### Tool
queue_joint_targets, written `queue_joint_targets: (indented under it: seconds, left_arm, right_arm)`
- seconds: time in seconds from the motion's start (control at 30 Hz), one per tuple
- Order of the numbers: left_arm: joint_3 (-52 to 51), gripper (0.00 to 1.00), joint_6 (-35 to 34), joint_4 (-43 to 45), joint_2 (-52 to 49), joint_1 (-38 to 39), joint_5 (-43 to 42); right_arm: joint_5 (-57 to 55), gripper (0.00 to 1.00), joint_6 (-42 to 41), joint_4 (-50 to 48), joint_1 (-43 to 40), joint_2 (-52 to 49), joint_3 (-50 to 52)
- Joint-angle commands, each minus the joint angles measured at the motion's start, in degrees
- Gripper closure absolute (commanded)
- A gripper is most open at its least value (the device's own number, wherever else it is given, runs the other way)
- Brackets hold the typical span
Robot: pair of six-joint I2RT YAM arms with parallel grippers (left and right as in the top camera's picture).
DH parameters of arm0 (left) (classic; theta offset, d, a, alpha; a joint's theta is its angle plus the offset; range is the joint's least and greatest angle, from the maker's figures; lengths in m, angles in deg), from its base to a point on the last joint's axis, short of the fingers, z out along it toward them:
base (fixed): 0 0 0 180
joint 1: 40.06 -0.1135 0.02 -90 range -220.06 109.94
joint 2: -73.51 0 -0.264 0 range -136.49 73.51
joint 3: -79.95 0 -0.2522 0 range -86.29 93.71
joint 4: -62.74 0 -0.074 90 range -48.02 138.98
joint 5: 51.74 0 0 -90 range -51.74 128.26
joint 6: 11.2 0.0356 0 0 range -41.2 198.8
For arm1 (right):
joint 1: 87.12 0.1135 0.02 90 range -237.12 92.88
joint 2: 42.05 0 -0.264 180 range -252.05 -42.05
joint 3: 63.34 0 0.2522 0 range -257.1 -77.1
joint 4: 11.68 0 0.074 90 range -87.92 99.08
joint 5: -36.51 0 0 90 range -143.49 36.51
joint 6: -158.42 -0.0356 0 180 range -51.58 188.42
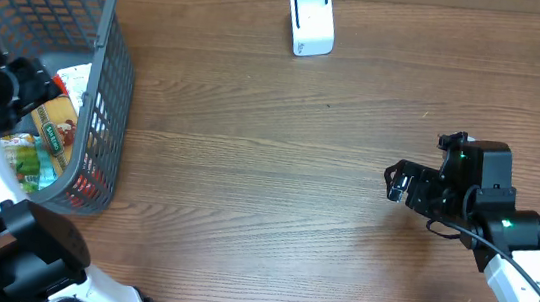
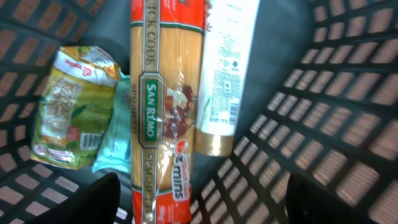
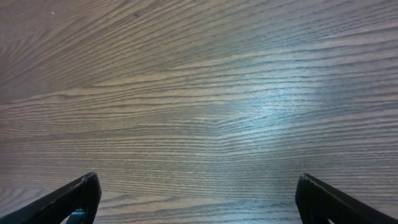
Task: Scan the item barcode
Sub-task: 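Reach the left gripper into the basket and grasp the spaghetti pack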
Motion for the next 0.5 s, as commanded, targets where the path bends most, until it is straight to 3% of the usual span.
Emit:
queue_joint_targets:
  seconds: [0.0, 0.47]
  left_arm:
    - [-4.2, 0.23, -7.2, 1.9, 0.0, 3.2, 12.3]
    - [-29.2, 0.19, -8.0, 20.7, 0.0, 3.1, 12.3]
  right_arm:
    - [0.4, 0.0, 0.8, -0.3, -0.1, -0.7, -1.6]
    - [0.4, 0.0, 0.9, -0.1, -0.1, -0.8, -1.6]
